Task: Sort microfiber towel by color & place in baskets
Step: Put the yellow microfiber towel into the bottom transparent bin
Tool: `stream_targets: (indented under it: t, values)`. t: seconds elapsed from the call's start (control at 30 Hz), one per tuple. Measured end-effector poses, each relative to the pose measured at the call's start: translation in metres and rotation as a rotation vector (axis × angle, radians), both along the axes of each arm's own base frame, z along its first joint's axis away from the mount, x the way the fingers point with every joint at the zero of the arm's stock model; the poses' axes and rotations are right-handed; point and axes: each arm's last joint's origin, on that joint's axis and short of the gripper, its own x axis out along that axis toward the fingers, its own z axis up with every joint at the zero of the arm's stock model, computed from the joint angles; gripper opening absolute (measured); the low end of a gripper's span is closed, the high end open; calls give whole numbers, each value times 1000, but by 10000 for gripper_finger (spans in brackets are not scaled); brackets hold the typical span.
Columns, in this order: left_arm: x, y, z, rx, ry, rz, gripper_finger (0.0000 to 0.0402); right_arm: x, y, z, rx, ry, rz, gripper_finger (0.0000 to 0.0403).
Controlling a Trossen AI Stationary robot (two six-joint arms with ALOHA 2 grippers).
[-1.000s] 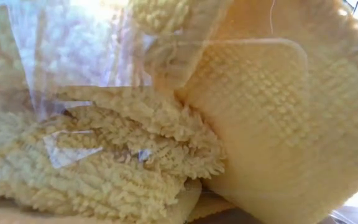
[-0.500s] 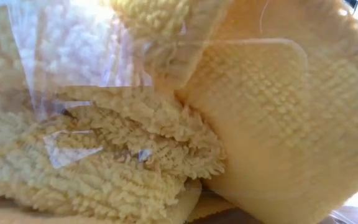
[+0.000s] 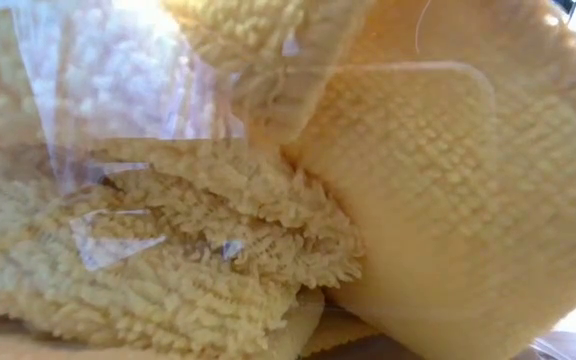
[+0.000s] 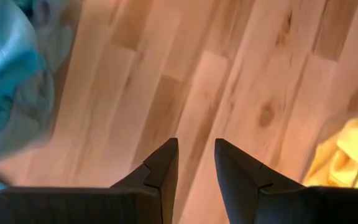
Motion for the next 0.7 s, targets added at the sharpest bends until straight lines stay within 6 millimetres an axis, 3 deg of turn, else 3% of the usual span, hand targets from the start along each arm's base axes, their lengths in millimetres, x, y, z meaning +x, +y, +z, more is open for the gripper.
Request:
stream_targets:
  t: [0.17,0.47,0.7]
  values:
    - [-17,-18,3,-2,-17,12,92,0,0,0,0,0,0,118]
    - [-107,-31,4,-130,-148,229,92,0,0,0,-5,2,8,118]
    - [-155,-51,27,-262,-184,123,92,0,0,0,-17,8,27,118]
